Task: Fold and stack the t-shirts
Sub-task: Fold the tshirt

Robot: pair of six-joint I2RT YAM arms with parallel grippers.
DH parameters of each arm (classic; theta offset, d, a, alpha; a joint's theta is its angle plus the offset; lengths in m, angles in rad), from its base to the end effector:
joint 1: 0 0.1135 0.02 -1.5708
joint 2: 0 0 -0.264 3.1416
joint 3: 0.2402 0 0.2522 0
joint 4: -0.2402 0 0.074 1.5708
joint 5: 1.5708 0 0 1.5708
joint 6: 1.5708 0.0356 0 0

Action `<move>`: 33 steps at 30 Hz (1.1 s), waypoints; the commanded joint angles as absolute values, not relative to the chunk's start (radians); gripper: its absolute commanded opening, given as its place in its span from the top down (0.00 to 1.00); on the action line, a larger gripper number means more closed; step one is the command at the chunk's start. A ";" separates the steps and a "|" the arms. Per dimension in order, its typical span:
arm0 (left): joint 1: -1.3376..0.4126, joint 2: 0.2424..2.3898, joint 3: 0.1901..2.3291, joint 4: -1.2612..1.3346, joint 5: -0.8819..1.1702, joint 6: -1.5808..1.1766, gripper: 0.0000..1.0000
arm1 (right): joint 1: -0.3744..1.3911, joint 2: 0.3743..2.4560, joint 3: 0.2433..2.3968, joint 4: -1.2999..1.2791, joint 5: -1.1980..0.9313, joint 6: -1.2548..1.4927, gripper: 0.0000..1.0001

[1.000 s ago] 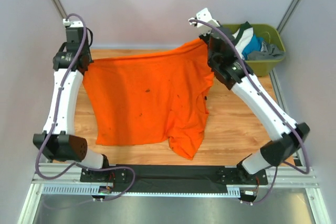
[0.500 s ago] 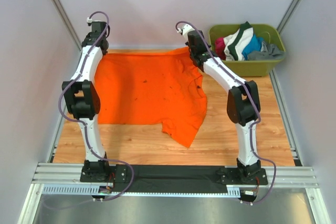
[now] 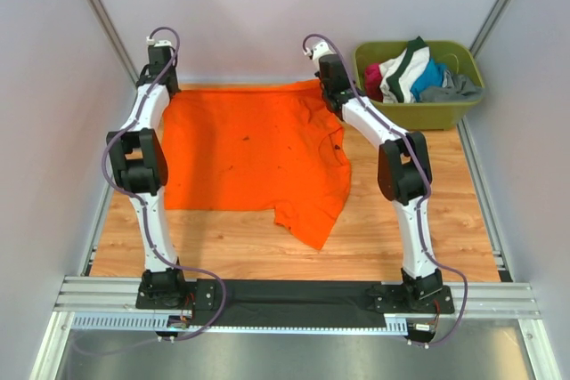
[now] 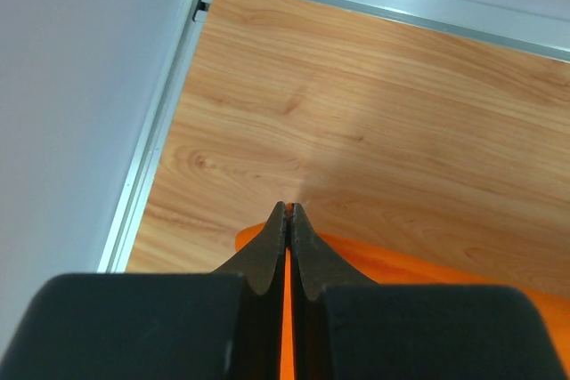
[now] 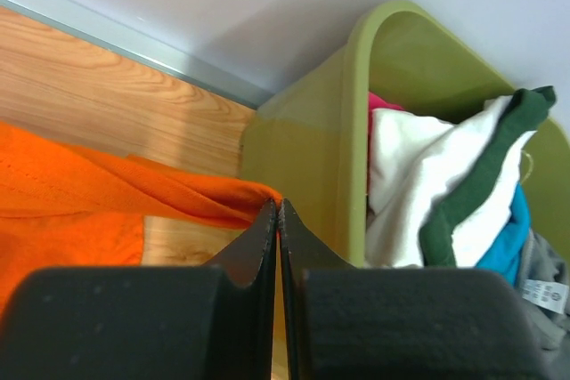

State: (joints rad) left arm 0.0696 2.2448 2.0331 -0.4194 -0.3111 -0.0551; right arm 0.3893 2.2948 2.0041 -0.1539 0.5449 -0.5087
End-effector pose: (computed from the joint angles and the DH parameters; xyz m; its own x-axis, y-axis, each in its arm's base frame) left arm 0.5219 0.0473 0.2633 -0.5705 -0.0923 -0.8161 -0.3447 0.9288 0.1359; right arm 0.5076 0.1883 0.2536 -0.4003 -0.6144 -0.6799 -0.0992 0.7666 -0.6344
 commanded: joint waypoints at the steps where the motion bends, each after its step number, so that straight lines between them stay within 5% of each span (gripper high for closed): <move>1: 0.100 2.241 2.005 -0.311 -0.239 -0.041 1.00 | 0.391 2.312 2.049 -0.107 0.535 -0.423 1.00; 33: 0.100 1.941 1.528 -0.020 -0.250 0.057 1.00 | 0.543 2.111 1.856 -0.229 0.713 -0.542 1.00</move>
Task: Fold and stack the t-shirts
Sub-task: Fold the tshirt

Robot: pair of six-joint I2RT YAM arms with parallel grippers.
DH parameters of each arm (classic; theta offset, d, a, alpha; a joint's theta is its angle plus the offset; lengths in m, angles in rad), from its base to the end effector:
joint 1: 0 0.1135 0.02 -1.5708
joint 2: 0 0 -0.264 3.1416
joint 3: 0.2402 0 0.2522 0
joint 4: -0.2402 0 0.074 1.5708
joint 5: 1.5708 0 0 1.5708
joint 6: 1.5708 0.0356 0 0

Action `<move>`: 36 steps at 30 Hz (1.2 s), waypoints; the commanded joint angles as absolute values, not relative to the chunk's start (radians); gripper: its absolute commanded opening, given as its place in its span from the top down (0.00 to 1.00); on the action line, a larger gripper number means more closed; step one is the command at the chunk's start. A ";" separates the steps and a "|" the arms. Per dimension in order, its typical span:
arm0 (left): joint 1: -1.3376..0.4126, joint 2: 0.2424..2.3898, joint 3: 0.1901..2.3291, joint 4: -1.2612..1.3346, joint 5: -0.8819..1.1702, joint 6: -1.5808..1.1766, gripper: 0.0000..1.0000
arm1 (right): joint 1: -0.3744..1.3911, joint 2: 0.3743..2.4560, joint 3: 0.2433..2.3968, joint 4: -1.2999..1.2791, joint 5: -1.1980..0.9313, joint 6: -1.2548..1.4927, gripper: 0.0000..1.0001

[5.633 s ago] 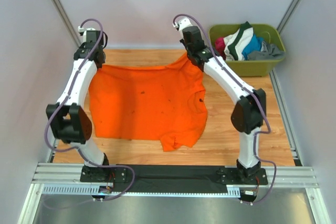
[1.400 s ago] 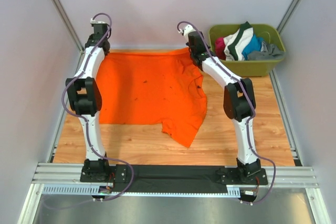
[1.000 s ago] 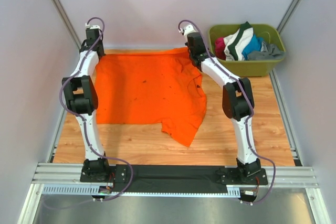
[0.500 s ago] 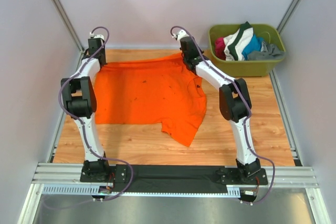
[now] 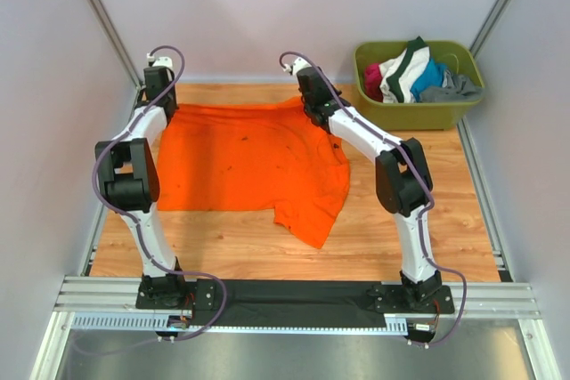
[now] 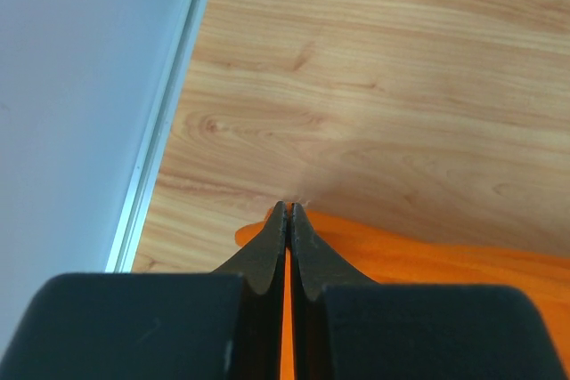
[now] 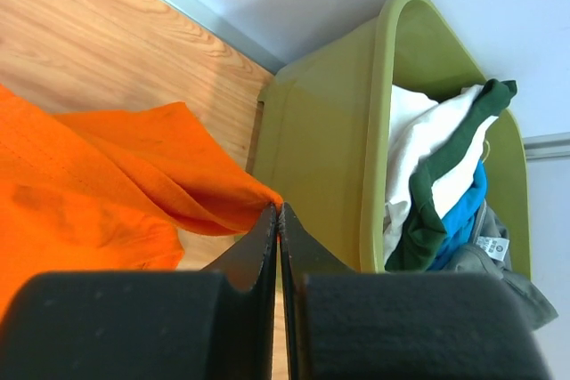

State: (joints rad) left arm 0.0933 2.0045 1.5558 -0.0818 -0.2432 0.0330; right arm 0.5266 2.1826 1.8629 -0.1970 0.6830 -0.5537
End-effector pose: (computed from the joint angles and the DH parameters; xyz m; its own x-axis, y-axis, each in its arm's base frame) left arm 0.4685 0.0524 0.2459 -0.5133 -0.0159 -0.8581 -0.2804 0.9480 0.1502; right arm 0.4534 0.2376 0.2594 -0.4077 -0.7088 -0.5756 -0.1527 0.6744 -0.7224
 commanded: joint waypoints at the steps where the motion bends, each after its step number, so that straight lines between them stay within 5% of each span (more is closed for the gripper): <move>1: 0.100 1.936 1.520 -0.018 -0.250 0.057 1.00 | 0.549 2.109 1.858 -0.247 0.713 -0.538 1.00; 36: 0.100 1.873 1.342 -0.026 -0.270 0.087 1.00 | 0.655 2.034 1.736 -0.727 0.646 -0.112 1.00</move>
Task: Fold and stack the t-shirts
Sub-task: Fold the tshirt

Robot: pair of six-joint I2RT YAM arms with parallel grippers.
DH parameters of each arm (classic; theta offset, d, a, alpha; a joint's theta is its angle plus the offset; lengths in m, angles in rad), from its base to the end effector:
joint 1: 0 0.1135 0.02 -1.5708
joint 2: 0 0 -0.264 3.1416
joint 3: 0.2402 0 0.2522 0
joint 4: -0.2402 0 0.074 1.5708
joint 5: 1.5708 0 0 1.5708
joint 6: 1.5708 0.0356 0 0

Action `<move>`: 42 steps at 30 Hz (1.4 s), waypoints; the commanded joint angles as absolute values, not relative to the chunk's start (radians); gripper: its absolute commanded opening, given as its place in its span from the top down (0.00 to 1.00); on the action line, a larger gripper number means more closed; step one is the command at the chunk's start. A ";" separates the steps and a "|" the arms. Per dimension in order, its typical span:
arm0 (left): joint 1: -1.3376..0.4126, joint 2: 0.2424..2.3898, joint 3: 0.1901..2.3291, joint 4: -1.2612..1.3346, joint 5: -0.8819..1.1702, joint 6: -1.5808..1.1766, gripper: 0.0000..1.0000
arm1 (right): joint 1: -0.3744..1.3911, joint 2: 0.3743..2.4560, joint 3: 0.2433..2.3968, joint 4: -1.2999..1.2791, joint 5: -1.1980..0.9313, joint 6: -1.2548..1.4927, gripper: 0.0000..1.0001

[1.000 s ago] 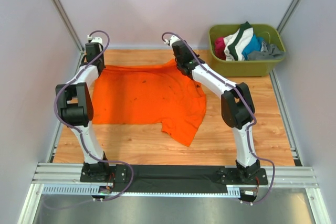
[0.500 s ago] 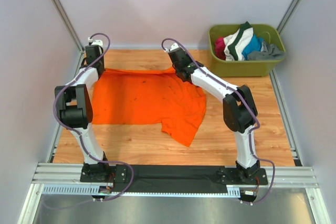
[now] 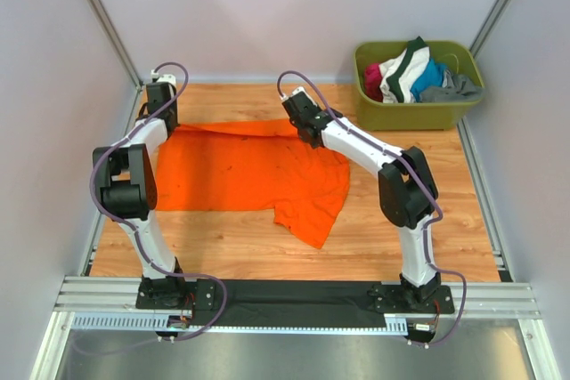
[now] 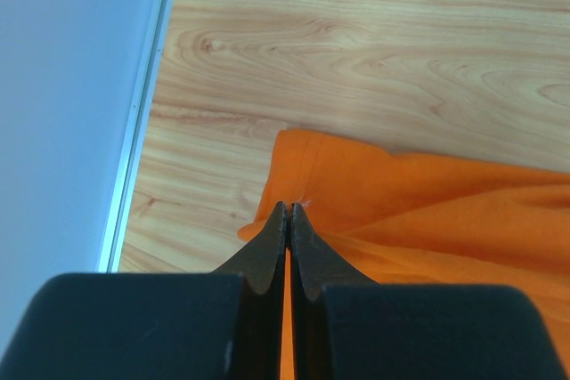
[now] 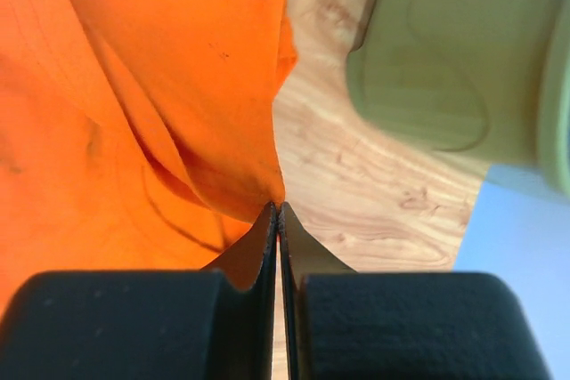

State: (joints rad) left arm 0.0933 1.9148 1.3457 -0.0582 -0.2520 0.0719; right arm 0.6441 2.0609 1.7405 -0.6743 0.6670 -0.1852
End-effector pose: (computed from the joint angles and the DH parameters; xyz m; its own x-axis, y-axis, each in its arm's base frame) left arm 0.4328 0.0494 0.2169 -0.6038 0.0134 -0.7970 -0.2485 0.9469 0.2041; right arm 0.3740 0.2533 0.2407 -0.6219 -0.6479 -0.4399 -0.3223 0.7237 -0.6102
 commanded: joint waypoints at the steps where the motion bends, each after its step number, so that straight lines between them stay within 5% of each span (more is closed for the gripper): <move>1: 0.098 1.871 1.333 -0.028 -0.270 0.081 1.00 | 0.657 2.034 1.727 -0.729 0.643 -0.103 1.00; 42: 0.091 1.801 1.259 -0.098 -0.270 0.213 1.00 | 0.655 1.953 1.582 -0.664 0.589 -0.063 1.00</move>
State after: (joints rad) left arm 0.0921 1.8557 1.2648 -0.0914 -0.2707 0.1753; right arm 0.6537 1.9949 1.6119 -0.6910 0.6067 -0.0906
